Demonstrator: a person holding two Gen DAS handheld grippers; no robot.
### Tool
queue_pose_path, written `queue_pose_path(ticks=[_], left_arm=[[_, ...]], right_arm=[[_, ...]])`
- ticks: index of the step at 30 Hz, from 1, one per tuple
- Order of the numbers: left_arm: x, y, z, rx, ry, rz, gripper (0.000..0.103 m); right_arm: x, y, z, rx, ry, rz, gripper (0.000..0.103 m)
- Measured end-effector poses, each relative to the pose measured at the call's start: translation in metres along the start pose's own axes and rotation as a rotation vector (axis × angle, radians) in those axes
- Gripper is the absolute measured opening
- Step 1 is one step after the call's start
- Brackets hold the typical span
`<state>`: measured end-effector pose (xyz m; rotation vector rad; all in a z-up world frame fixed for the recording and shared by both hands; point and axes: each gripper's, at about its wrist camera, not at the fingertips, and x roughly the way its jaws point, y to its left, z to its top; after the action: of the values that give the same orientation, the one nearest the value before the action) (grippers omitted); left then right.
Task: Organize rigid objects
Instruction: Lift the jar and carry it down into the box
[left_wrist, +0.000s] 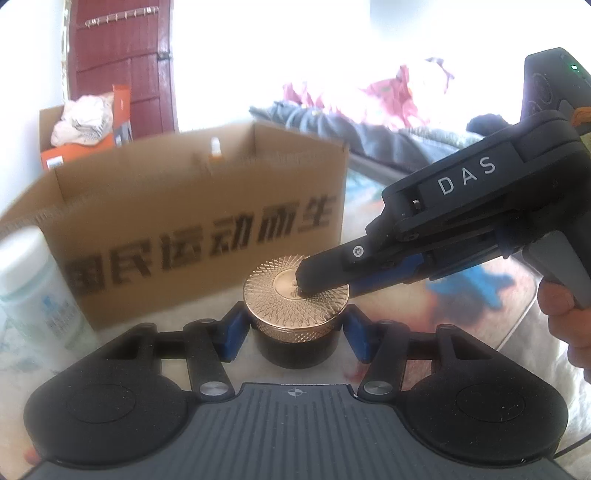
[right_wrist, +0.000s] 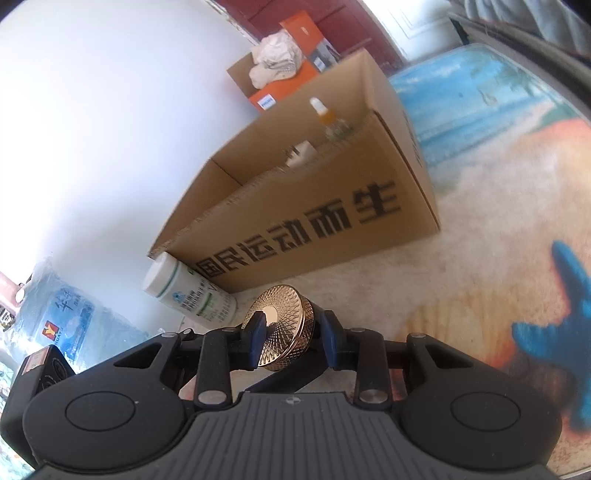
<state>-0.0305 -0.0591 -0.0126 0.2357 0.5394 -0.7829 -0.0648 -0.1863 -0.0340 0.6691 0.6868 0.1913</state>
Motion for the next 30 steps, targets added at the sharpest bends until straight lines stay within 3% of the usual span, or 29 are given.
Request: queue_pose_path(ticks=[9, 14, 22, 30], left_arm=[[-0.031, 0.013, 0.072, -0.011, -0.163, 0.055, 0.056], [-0.013, 0.027, 0.111, -0.05, -0.175, 0.052, 0.056], [0.056, 0.061, 0.128, -0.176, 0.007, -0.017, 0.056], [0.103, 0.089, 0.122, -0.297, 0.195, -0.048, 0.056]], right_arm=[[-0.035, 0.06, 0.053, -0.17, -0.134, 0.046, 0.035], [-0.032, 0.071, 0.096, -0.21, -0.147, 0.04, 0.036], [0.02, 0.041, 0.158, -0.144, 0.014, -0.045, 0.036], [0.077, 0.011, 0.178, -0.113, 0.183, -0.126, 0.036]])
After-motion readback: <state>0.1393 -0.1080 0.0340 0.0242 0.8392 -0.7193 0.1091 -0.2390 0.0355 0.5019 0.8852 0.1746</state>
